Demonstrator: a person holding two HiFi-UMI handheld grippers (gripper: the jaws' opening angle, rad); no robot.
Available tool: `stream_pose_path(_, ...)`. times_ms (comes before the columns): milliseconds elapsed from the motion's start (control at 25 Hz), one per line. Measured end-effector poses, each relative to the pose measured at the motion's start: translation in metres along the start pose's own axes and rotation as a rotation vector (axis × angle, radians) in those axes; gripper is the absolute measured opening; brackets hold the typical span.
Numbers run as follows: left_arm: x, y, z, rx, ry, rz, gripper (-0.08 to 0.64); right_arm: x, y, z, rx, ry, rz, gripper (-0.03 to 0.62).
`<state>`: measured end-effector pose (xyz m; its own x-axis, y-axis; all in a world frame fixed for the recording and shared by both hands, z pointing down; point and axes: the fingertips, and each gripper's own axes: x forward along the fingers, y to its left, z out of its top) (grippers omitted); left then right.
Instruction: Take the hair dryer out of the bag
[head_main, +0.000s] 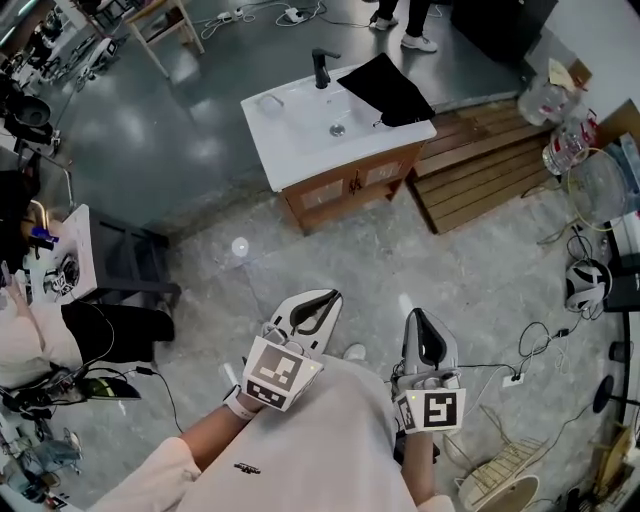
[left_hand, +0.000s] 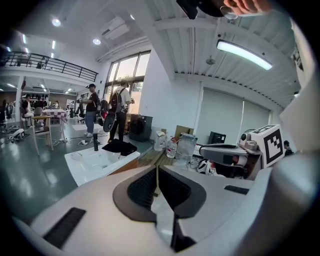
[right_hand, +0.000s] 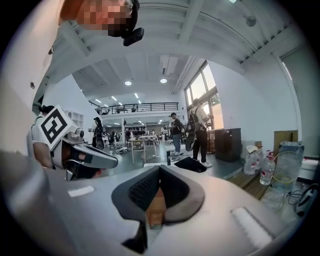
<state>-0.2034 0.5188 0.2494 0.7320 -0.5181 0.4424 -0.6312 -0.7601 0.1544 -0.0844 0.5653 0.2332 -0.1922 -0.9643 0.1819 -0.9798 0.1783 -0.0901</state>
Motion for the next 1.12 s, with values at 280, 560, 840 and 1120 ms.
stream_pose_path(280,-0.032,0.064,-0.008,-0.014,-0.001,0.044,0.018,0.054,0.049,0.008,0.006,-0.005,0.032,0.011)
stream_pose_path(560,-0.040,0.101,-0.018,-0.009,0.011,0.033,0.018,0.076,0.075,0.003,-0.010,0.041,0.022,0.011)
stream_pose_path(840,-0.002,0.121,-0.007,-0.005,0.006,0.023,0.018,0.108,0.048,0.000,0.006,0.057,-0.001,0.011)
stream_pose_path(1120,0.071,0.133,0.035,0.001,0.011,0.049,0.018,0.159,-0.021,0.014,0.027,0.029,0.018,0.011)
